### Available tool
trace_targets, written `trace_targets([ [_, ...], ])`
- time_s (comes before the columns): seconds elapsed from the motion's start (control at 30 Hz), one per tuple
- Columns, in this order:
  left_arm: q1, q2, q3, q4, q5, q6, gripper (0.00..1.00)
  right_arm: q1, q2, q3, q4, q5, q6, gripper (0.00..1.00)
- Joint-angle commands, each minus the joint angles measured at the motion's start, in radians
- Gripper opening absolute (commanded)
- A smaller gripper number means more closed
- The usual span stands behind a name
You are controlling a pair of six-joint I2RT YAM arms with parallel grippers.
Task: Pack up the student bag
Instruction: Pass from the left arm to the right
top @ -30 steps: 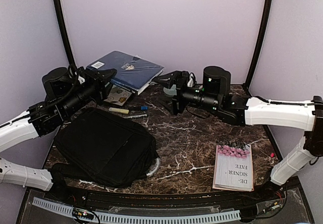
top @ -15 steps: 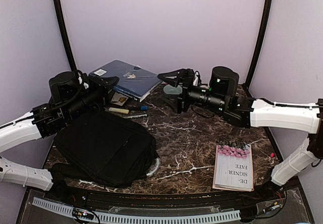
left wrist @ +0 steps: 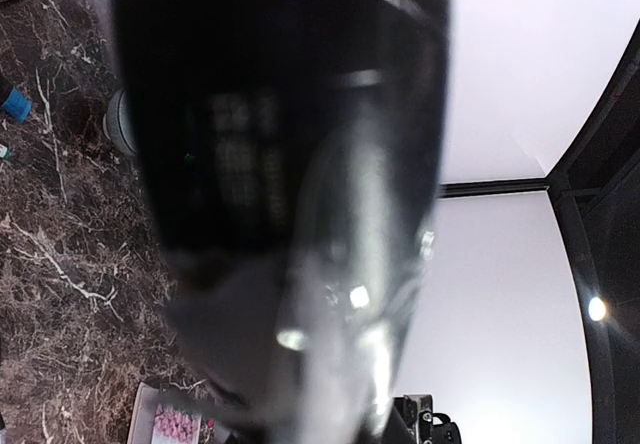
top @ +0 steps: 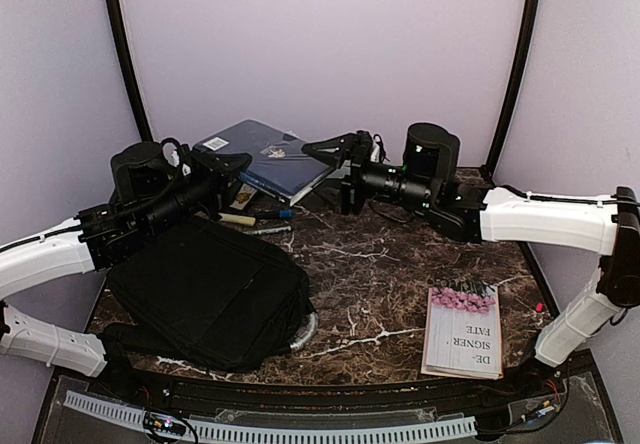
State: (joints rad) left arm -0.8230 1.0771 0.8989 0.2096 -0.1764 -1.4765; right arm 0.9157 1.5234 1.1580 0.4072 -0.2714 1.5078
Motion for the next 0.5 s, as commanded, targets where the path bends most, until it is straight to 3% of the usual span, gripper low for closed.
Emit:
trace_targets([
  [0.0, -0.006, -0.024, 0.065, 0.145, 0.030, 0.041, 0.00, -0.036, -0.024, -0.024, 0.099, -0.010, 0.036, 0.67],
  [0.27, -0.006, 0.018, 0.058, 0.178, 0.105, 0.026, 0.00, -0.099, -0.012, -0.026, 0.207, -0.085, 0.096, 0.54],
  [0.47, -0.005, 0.048, 0.064, 0.185, 0.113, 0.029, 0.00, -0.118, -0.014, -0.025, 0.241, -0.127, 0.100, 0.27],
])
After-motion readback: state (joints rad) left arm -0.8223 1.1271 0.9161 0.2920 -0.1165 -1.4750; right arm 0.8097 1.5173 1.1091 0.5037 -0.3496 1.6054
